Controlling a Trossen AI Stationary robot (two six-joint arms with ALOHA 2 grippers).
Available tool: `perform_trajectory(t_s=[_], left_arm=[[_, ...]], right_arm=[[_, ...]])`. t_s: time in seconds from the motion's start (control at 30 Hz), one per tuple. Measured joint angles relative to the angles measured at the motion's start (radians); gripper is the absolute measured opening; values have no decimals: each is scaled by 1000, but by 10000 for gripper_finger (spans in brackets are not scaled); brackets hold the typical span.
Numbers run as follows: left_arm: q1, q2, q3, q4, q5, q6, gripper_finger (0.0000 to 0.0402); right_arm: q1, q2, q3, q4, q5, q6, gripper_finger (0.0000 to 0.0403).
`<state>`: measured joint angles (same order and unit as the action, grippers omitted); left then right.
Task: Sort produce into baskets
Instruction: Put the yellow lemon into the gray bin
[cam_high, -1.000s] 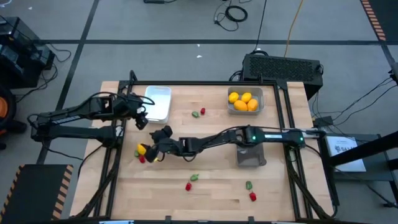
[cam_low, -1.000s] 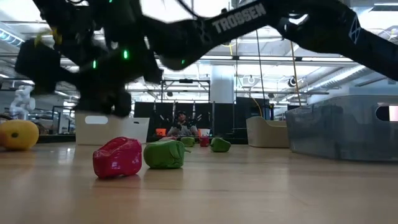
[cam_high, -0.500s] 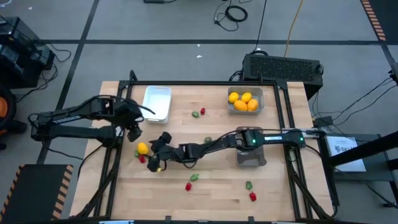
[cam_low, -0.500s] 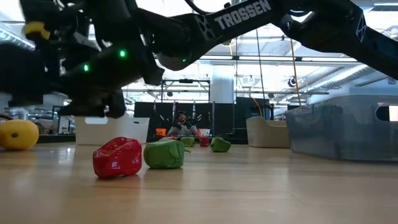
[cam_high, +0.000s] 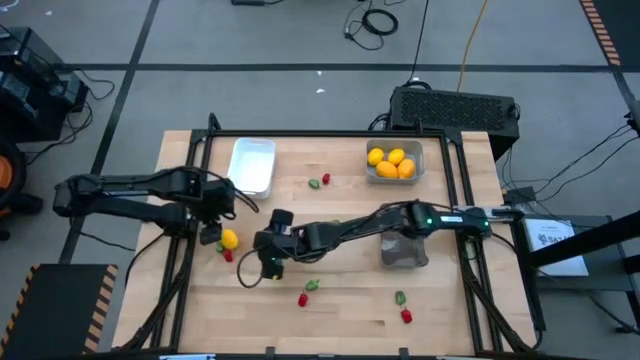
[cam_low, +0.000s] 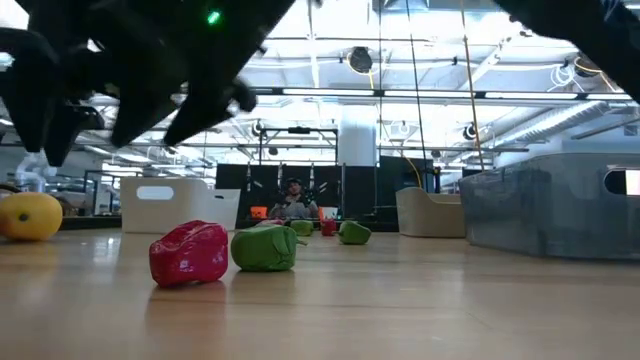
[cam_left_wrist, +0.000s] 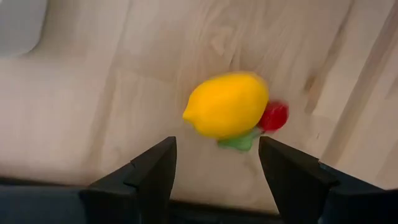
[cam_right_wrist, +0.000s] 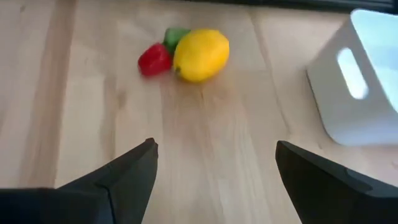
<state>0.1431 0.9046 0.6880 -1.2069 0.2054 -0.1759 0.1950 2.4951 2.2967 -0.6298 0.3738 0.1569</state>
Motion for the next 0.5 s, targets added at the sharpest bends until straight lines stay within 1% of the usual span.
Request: perform_trajectory(t_s=[0.07, 0.2, 0.33, 0.4, 0.5], left_arm=[[-9, 26, 0, 13, 1, -54, 235], [-23, 88, -2, 26, -5, -146, 235], [-45, 143, -17, 96, -14, -183, 235], [-61, 167, -27, 144, -15, -185, 235], [-81, 201, -30, 157, -15, -181, 235]], right_arm=[[11, -34, 0, -94, 7, 15, 313], [39, -77, 0, -232, 67, 57, 313], [68, -87, 0, -301, 137, 81, 313], [78, -87, 0, -321, 156, 97, 313], [89, -87, 0, -331, 171, 113, 313]])
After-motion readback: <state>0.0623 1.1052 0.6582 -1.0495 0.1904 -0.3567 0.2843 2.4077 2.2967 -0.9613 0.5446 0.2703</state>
